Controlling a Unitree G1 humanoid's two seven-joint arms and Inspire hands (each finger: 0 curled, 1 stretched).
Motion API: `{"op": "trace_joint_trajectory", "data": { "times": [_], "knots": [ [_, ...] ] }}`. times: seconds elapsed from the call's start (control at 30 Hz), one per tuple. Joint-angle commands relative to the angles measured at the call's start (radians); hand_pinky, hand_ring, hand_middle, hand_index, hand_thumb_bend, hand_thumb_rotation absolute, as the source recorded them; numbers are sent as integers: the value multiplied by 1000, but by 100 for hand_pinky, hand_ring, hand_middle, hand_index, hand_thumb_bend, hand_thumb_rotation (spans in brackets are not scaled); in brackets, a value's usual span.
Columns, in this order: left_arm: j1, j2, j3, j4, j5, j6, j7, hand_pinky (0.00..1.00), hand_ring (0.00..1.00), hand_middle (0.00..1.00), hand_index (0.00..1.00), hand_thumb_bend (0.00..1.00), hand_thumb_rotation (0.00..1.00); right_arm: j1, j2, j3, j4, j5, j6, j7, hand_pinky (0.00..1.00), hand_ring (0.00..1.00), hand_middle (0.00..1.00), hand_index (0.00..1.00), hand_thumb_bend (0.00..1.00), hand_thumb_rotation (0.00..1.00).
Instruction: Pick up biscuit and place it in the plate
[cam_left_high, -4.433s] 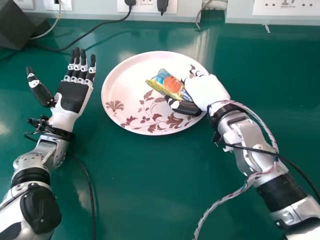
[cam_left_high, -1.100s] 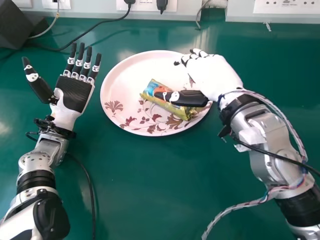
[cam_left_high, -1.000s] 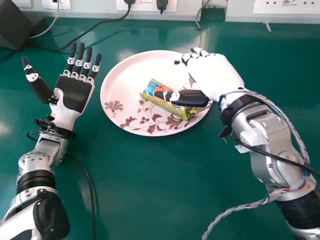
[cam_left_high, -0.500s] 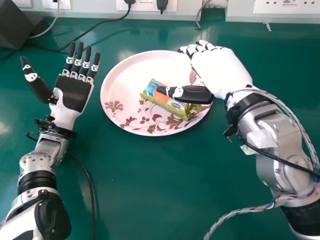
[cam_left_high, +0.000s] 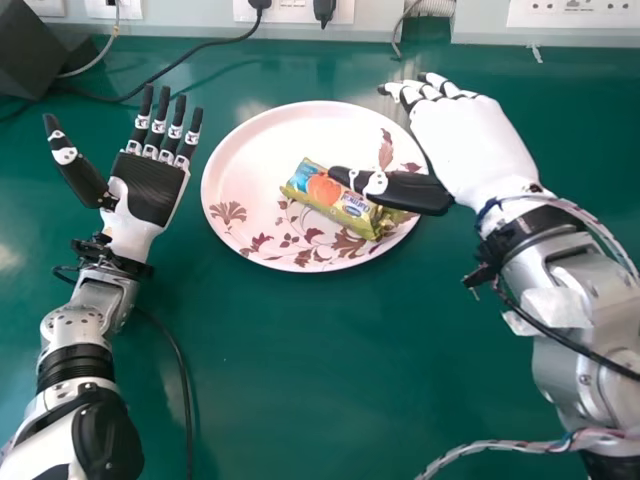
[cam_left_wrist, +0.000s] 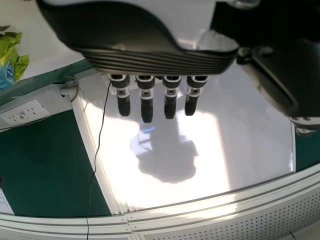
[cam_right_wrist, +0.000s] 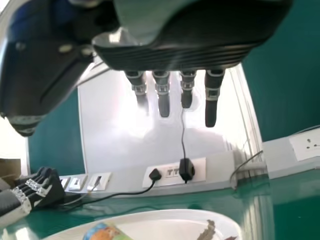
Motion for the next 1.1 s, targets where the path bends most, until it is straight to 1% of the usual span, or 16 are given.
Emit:
{"op": "trace_joint_trajectory", "data": {
  "times": [0.0,0.1,0.2,0.33,0.47,0.6,0.7,0.83,0.9,0.93,1.07],
  "knots": [
    [26,-12,-11,-13,-7,5,-4,97,93,98,100,100,71,29,10,-23,-37,9,-4,-13,80,88,97,97,100,83],
    [30,-19,-13,-28,-5,0,5,99,94,98,100,100,70,50,24,-43,-61,19,-1,-17,79,87,97,98,100,84],
    [33,-21,-13,-31,-6,0,-4,100,95,98,100,100,69,72,33,-63,-80,27,-7,-35,78,87,97,97,100,86],
    [36,-23,-12,-38,-10,6,-5,99,93,96,100,100,72,104,46,-90,-103,41,-17,-63,77,88,97,98,100,88],
    [34,-21,-12,-33,-11,15,-6,99,92,95,100,100,75,130,52,-112,-123,58,-25,-78,77,87,97,99,100,87],
    [37,-26,-12,-44,-11,16,9,94,88,93,100,100,71,163,67,-131,-135,90,-51,-129,76,86,95,99,100,87],
    [34,-23,-16,-36,-7,9,-10,91,88,93,100,100,72,185,69,-137,-138,102,-70,-154,76,87,96,100,100,89],
    [38,-25,-17,-39,-7,9,-8,90,88,93,100,100,73,213,76,-151,-138,126,-101,-197,77,88,96,100,100,89],
    [43,-25,-18,-44,-9,13,-3,90,88,92,100,100,73,228,93,-162,-146,157,-107,-216,76,87,96,100,100,89],
    [44,-24,-19,-45,-10,13,-5,90,88,91,100,100,72,235,99,-168,-151,173,-109,-219,77,88,96,100,100,89],
    [50,-26,-23,-54,-9,10,-1,91,89,93,100,100,68,252,119,-192,-172,239,-111,-223,77,88,97,100,100,89]
  ]
}}
